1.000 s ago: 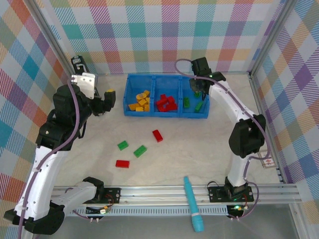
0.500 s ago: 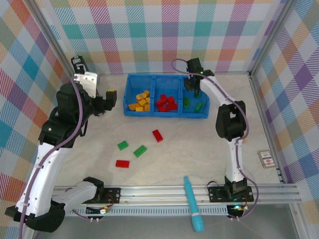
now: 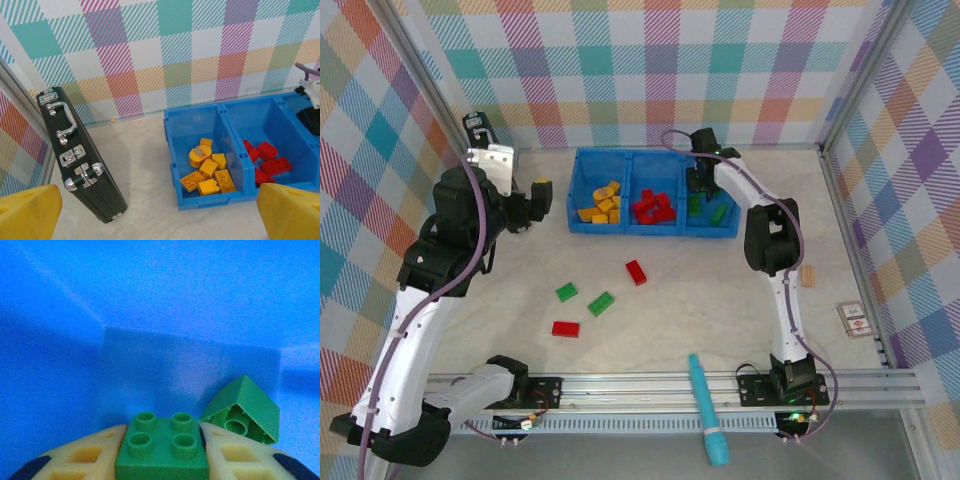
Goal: Sort the legos into containers by color
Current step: Place the lego in the container.
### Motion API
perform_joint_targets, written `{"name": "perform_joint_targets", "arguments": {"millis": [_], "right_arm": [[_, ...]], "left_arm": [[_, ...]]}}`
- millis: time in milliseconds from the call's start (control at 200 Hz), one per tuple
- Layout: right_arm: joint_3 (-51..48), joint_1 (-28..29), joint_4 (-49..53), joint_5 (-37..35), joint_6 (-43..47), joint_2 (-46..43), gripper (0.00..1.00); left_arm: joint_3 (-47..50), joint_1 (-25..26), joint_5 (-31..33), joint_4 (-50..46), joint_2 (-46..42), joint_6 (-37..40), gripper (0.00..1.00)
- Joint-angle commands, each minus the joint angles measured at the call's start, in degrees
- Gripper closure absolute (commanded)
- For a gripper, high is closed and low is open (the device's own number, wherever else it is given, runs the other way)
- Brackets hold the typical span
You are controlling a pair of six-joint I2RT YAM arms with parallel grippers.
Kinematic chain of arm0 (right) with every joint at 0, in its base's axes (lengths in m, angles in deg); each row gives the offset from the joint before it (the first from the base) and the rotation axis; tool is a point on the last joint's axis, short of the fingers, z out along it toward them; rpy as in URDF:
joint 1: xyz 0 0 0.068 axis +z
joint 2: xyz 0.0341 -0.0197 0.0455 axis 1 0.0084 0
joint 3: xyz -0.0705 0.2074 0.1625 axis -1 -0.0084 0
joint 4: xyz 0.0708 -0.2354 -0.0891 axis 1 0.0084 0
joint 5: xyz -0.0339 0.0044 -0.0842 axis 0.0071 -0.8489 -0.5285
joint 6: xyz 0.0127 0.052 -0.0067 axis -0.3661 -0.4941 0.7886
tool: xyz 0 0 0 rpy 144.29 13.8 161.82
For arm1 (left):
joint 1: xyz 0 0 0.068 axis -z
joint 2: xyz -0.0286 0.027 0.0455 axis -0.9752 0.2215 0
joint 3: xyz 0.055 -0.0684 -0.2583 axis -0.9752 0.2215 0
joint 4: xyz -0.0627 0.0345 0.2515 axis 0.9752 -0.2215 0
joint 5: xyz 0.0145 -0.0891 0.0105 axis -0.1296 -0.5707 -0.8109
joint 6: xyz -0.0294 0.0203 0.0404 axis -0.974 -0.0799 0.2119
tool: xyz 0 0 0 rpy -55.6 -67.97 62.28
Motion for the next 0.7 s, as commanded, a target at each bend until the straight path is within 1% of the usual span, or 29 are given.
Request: {"name": "perform_joint_targets", "arguments": {"millis": [0,200,300,555,695], "right_arm": [[0.09,-0.44,0.46,-0.6,-0.86,-0.47,0.6],[-2.94,-0.45,-0.14,0.13,-0.79,-4.33,0.51],[-4.22,-0.41,0.56,0.22,-0.73,-7.39,0.49],[-12.44,-0.13,-0.12,1.54,0.1,-20.47,0.45],[-15.66,1.51,1.98,1.45,0.47,-27.45,0.44]], "left_arm": [[0.57,-0.53,0.53,1.9,-0.99,0.8,0.0],[1.01,-0.44,0.21,2.29,-1.97,0.62,0.0],[0.82,-0.44,-0.22,2.2,-2.03,0.45,0.0],[0.6,-0.44,-1.67,2.4,-3.08,0.02,0.0],[0.71,-0.44,-1.9,2.55,-4.11,0.01,0.0]]}}
